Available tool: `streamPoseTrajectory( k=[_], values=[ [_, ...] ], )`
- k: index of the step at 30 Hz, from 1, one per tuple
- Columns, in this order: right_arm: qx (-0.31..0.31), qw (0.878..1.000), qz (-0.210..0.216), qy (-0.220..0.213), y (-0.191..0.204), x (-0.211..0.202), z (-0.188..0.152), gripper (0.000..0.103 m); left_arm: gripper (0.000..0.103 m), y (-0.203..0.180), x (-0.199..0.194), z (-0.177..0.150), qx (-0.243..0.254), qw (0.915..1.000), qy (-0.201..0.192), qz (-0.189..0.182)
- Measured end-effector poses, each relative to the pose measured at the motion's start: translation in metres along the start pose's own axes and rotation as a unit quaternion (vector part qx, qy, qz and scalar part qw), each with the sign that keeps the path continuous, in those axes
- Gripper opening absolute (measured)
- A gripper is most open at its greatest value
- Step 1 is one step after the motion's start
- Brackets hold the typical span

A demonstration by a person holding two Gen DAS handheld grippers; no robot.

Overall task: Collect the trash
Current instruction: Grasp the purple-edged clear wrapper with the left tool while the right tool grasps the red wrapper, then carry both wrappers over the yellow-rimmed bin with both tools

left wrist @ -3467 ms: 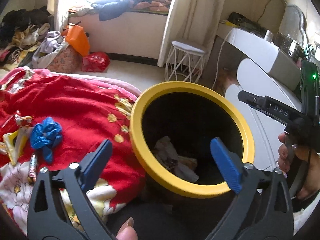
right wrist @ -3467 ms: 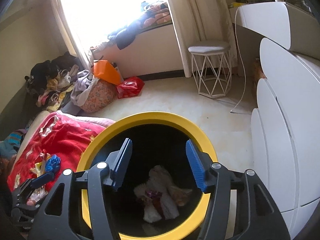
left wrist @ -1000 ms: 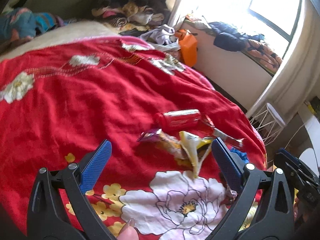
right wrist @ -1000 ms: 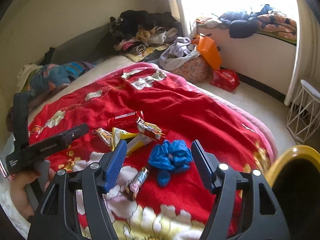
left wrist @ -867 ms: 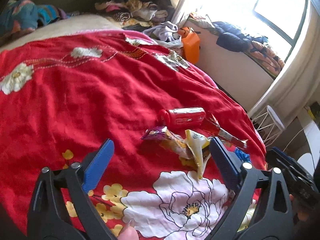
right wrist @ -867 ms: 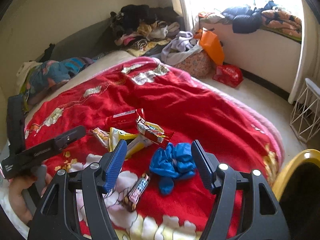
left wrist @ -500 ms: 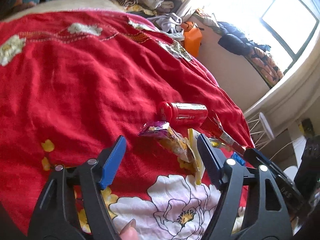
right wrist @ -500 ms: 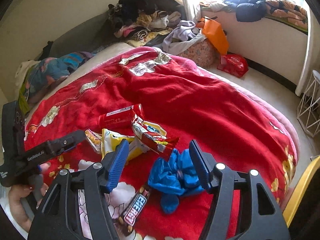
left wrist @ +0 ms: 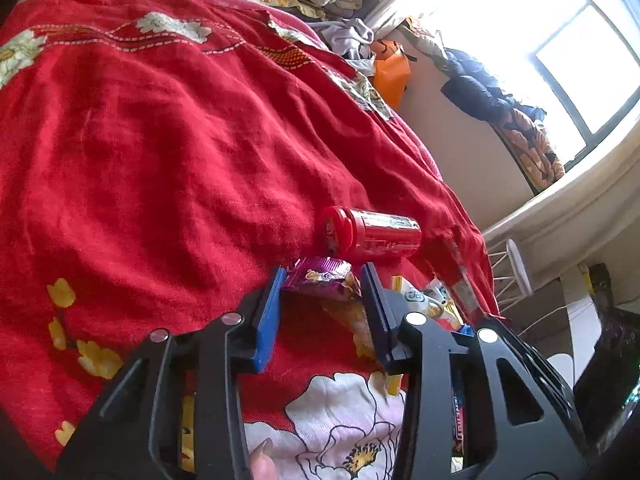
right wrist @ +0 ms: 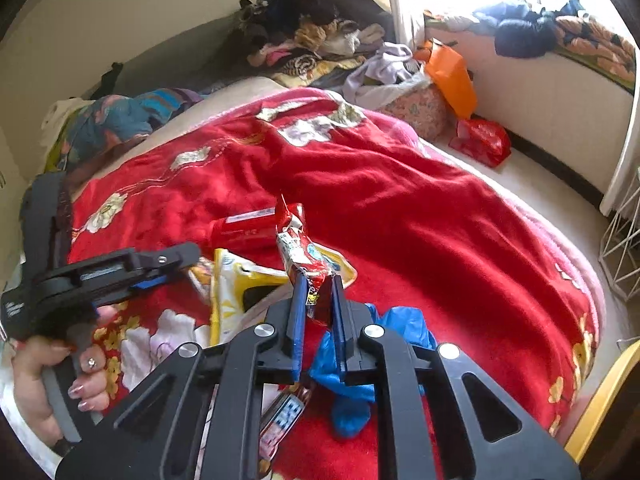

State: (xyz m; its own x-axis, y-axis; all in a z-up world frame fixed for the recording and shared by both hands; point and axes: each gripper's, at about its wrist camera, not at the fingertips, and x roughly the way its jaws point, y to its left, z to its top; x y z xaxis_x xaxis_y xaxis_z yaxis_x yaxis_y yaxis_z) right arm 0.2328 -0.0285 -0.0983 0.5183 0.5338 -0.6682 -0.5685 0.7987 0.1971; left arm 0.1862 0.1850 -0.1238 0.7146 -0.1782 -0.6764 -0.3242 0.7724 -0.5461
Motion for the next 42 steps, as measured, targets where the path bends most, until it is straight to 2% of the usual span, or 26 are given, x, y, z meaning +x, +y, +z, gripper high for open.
streamPoseTrajectory(
  k=[6,12,16,19,36,42],
  values=[
    [0.006,1.0,0.003,-0.025,0.012,-0.03,-0.011,0.011,0.023,-0.006,-0.009,-0.004,0.014,0.9999,-0.002,-0.009],
    [-0.005,0.999,0.003,-0.032,0.026,-0.052,-0.023,0.011,0.021,-0.022,-0.029,-0.008,0.06,0.998,-0.02,-0.003],
    [-0.012,0.999,-0.006,-0.034,0.031,-0.061,-0.029,0.01,0.021,-0.028,-0.042,-0.008,0.074,0.9966,-0.037,0.008],
    [-0.001,0.999,-0.01,-0.033,0.029,-0.066,-0.032,0.01,0.021,-0.034,-0.055,-0.008,0.093,0.9943,-0.051,0.014],
    [0.016,0.996,-0.047,-0.077,0.038,-0.117,-0.021,0.01,0.02,-0.053,-0.121,-0.006,0.128,0.9849,-0.116,-0.002],
    [0.026,0.993,-0.06,-0.094,0.031,-0.133,-0.017,0.01,0.02,-0.063,-0.132,-0.008,0.133,0.9832,-0.124,-0.016]
  ],
)
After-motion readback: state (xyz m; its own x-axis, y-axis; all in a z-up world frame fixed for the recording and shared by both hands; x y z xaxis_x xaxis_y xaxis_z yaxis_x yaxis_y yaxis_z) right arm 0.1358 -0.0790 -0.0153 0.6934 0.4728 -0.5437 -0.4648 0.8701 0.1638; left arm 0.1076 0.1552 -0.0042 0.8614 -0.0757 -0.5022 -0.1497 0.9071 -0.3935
